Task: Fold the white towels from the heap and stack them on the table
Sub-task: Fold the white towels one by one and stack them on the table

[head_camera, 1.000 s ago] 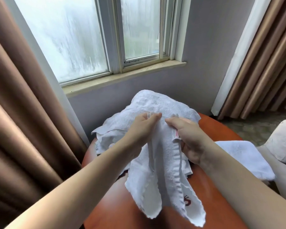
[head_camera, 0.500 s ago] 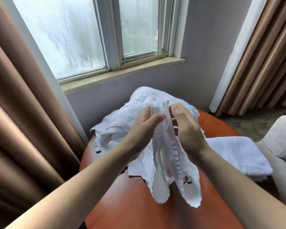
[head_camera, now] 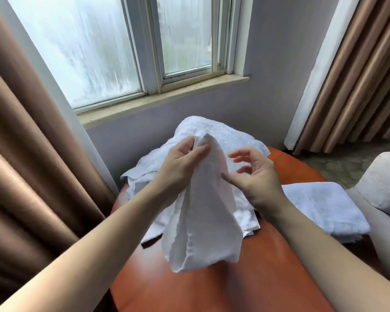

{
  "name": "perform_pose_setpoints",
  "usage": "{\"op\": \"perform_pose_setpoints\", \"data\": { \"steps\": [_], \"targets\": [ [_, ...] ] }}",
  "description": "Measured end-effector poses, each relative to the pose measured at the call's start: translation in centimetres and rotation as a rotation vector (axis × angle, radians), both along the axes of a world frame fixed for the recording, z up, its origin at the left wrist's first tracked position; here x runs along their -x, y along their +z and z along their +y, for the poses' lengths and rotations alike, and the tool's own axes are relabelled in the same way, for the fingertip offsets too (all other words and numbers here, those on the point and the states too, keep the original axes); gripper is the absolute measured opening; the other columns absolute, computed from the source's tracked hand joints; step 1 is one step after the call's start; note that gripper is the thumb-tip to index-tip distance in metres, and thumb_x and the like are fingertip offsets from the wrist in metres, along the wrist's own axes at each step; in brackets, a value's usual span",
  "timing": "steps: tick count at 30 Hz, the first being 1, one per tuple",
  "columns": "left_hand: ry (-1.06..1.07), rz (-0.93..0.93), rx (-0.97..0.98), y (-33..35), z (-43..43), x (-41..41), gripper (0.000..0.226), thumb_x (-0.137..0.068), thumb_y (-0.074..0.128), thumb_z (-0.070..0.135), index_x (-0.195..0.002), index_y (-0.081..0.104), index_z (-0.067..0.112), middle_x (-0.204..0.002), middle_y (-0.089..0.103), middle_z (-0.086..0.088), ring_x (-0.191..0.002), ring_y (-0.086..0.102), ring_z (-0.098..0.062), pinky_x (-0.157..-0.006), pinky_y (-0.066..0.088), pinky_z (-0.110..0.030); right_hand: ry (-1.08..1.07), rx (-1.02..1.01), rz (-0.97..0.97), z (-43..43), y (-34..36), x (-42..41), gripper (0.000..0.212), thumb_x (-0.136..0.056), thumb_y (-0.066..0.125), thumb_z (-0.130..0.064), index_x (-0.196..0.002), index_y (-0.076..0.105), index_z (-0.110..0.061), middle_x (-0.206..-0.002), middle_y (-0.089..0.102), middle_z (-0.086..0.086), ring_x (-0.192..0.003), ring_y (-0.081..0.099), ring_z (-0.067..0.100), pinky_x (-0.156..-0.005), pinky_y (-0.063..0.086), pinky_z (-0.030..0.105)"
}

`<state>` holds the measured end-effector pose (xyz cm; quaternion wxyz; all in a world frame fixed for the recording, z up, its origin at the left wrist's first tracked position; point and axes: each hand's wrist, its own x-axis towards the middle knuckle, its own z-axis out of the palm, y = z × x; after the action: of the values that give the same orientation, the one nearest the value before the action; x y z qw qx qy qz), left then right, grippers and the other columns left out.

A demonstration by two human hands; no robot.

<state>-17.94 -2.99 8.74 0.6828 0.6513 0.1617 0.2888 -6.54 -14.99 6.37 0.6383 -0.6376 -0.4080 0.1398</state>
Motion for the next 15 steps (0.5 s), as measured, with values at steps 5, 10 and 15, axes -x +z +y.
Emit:
{"op": "perform_pose_setpoints", "data": {
  "steps": [5, 10, 15],
  "targets": [
    [-0.306, 0.074, -0.088, 1.1, 2.2, 1.6, 0.029, -0.079, 0.071, 0.032, -0.088, 0.057, 0.008, -0.084, 0.053, -0.009, -0.075, 0.052, -0.018, -0.065, 0.043, -0.028, 0.202, 0.434, -0.100, -1.2, -1.1, -3.0, 0.069, -0.074, 0.075, 0.000, -0.112, 0.046, -0.049, -0.120, 0.044, -0.030, -0.112, 0.044, -0.015, -0.075, 0.035, -0.005],
    [-0.427, 0.143, -0.143, 1.2, 3.8, 2.9, 0.048, -0.067, 0.080, 0.054, -0.086, 0.064, 0.013, -0.084, 0.056, -0.008, -0.079, 0.057, -0.016, -0.071, 0.048, -0.027, 0.365, 0.663, -0.130, -0.8, -4.5, -3.5, 0.071, -0.070, 0.081, -0.013, -0.103, 0.041, -0.063, -0.134, 0.040, -0.023, -0.127, 0.037, -0.002, -0.102, 0.034, 0.015],
    [-0.444, 0.141, -0.177, 0.9, 4.5, 4.0, 0.042, -0.069, 0.079, 0.054, -0.087, 0.069, 0.017, -0.081, 0.062, 0.000, -0.079, 0.059, -0.011, -0.073, 0.049, -0.023, 0.344, 0.771, -0.227, -0.4, -8.6, -3.3, 0.095, -0.050, 0.083, -0.040, -0.130, 0.035, -0.061, -0.141, 0.041, -0.016, -0.134, 0.036, 0.009, -0.112, 0.034, 0.037]
  ]
}}
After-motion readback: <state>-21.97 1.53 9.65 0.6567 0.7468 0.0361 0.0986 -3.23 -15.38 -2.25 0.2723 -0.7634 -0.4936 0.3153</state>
